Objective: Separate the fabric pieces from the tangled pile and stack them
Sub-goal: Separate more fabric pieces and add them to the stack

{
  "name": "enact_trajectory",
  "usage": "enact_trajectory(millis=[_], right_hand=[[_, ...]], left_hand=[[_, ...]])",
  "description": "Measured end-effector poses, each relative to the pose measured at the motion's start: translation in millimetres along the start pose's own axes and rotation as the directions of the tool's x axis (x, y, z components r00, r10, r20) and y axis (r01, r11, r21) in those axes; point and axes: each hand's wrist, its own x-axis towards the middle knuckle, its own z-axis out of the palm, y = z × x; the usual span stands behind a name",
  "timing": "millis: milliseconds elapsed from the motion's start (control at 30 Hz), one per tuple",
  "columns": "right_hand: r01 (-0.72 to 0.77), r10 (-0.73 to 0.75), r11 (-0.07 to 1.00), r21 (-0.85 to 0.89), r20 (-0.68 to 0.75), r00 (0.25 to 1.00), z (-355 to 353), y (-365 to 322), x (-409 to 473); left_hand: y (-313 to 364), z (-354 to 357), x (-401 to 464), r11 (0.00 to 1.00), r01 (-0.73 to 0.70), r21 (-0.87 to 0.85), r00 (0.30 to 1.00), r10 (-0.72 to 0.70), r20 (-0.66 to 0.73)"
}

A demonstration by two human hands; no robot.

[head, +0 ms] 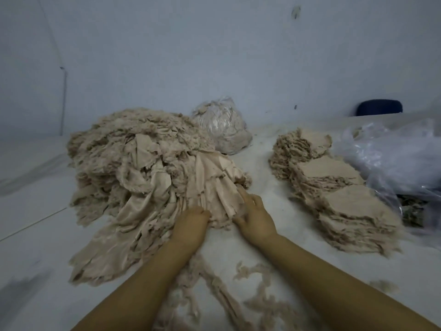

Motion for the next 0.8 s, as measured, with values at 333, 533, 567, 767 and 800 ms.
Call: enact_trajectory(millis=[333, 533, 567, 767, 800], right_hand=[[0.424, -0.409, 0.905, -0.027, 0.214, 0.887, -7, 14, -28], [0.564, -0.555, 0.826, -0.02, 0.153, 0.818, -19, 9, -70], [0.576, -0.568, 0.817, -0.014, 0.146, 0.81, -21, 10, -72], [0.47, -0.476, 0.879, 0.074, 0.117, 0.872, -26, 15, -78], [0.364, -0.373, 0.919, 0.151, 0.037, 0.927, -28, 18, -71]], left_hand=[[-75, -31, -52, 0.945, 0.048, -0.323, 0.949, 0.059, 0.311], [-23, -63, -7, 0.993, 0.034, 0.113, 0.932, -0.073, 0.356], [-6, -58, -3, 0.995, -0.039, 0.092, 0.978, 0.02, 0.207], [42, 8, -5, 0.963, -0.154, -0.22, 0.951, 0.205, 0.232], [40, 15, -7, 0.96, -0.133, -0.244, 0.952, 0.193, 0.239]])
